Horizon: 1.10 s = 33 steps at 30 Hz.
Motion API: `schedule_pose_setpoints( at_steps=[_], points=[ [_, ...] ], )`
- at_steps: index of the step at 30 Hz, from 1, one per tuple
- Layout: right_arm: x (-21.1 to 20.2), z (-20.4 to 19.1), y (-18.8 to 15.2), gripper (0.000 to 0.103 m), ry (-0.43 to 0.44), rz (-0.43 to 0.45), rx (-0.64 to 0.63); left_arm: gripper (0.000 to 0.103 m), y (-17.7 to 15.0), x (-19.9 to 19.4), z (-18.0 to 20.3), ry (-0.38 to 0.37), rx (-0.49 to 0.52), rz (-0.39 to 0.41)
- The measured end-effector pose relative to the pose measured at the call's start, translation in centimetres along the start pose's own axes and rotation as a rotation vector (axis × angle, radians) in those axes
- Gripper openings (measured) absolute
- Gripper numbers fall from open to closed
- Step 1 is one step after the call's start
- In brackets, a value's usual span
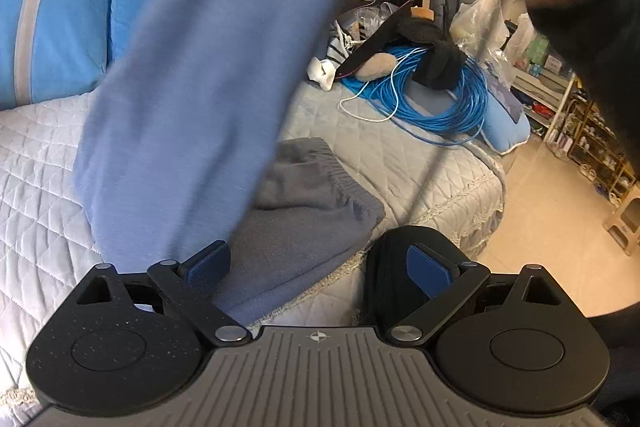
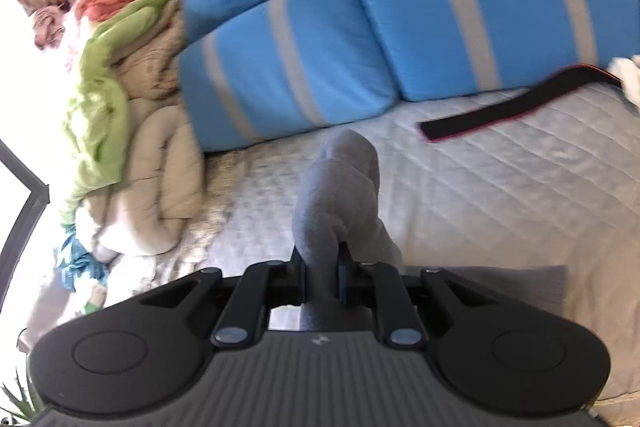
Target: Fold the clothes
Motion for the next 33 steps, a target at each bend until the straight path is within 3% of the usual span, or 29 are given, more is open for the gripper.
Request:
schedule_pose_setpoints(
  at_steps=[9,17,24,33],
  points=[
    [3.7,-11.2,0.5,0.004,0.048,-0.041,-0.054,0.097,-2.8,-4.1,-2.2,0.018,-0.076,0.04],
    [7.2,-14.6,-1.1,0.004,0.086,-0.092,-0.013,0.097,-3.9,-6.3,-4.5,0.061,-0.156,0.061],
    [5.3,-9.4,-0.8,0.004,0.065,-0.056,0.041,0.097,-3.4,-6.0,-4.4,0.044,-0.148,0.057],
    [1.0,6.9,-2.1,0.005,0.006,-0.026,0.176,0.097,-2.3,-4.5,-3.8,0.036,-0.125,0.017]
  ],
)
Point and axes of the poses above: each gripper's, at about its wrist camera, not at the fingertips, and x roughly the way its jaws point, z to its right, y to its top, the point moved 3 cm from there along x, roughly the way its jaws point, and after that the axes turned 1 degree about y, right-handed, at the moved point
